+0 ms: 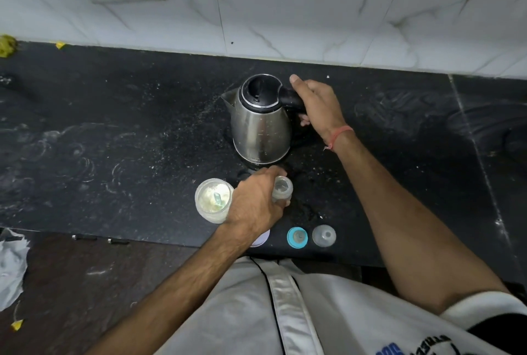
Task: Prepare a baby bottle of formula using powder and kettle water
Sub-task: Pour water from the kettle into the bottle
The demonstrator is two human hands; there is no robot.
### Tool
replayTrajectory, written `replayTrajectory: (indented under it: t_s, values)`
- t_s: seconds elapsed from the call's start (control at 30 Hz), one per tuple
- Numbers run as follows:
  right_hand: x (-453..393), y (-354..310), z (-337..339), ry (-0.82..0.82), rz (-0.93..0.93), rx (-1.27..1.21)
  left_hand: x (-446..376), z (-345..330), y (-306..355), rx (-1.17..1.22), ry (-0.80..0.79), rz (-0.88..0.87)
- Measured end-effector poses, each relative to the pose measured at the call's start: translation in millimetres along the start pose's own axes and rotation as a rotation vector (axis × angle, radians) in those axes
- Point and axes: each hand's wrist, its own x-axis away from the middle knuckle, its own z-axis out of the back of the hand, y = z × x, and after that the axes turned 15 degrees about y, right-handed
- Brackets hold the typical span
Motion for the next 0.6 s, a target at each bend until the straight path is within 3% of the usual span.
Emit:
replayTrajectory:
  t_s: [0.3,0.6]
  values:
    - [-4,13,36,0.241,-0.021,-0.117,-2,-4,-5,0.007,0.014,0.055]
    - [9,15,125,0.327,0.077,-0.091,-8,-18,-11,0.202,0.002,0.178]
